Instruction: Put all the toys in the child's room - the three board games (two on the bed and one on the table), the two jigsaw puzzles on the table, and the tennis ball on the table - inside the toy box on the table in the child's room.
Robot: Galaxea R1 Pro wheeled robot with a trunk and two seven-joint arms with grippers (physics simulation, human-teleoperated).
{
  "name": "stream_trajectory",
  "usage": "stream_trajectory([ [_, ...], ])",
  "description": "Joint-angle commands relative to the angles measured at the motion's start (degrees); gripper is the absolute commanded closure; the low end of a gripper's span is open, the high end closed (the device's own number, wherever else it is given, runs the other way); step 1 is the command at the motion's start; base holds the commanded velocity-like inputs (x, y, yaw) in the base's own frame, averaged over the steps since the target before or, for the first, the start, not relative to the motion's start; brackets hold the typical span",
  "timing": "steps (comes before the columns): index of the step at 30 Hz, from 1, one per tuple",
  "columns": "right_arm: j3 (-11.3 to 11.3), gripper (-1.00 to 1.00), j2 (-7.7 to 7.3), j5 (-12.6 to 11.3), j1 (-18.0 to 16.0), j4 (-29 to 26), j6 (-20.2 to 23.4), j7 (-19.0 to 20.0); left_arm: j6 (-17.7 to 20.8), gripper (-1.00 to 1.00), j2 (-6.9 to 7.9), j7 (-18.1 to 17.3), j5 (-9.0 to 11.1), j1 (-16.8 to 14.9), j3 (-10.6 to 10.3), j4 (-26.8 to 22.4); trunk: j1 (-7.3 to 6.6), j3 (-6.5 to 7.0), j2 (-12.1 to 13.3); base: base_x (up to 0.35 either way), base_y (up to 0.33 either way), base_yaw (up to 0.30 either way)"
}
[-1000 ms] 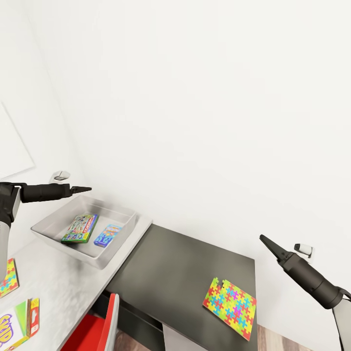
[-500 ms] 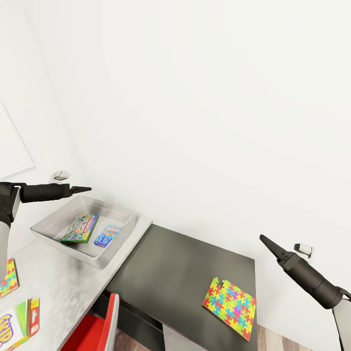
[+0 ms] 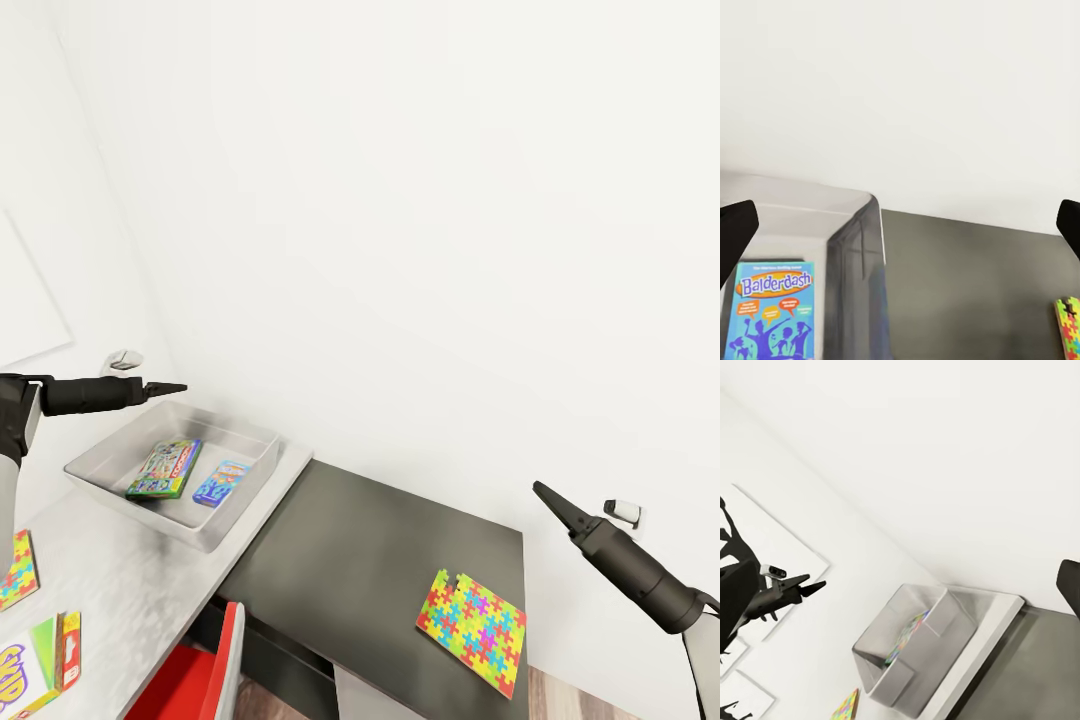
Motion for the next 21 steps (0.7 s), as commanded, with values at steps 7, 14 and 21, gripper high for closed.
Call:
stream_trajectory([
  [7,-0.04,-1.0,-0.01,-0.24,-0.05,0.0,0.37,0.1,0.47,-1.0,-0.02,-0.56,-0.6,-0.02,0.35,-0.03,0.03,0.18,-0.12,0.0,0.0,0.152],
  [14,-0.04,-1.0,-0.07,-0.24,-0.05,0.0,0.4,0.24,0.39,-1.0,0.0,-0.65,-0.53,0.07,0.35,-0.03,0.03,0.66,-0.12,0.0,0.0,0.194],
  [21,-0.04,-1.0,-0.1,-0.29,-0.05,0.0,0.41,0.36,0.3,-1.0,-0.07,-0.67,-0.5,0.73,0.34,-0.88,0.03,1.23,-0.12,0.0,0.0,0.156],
])
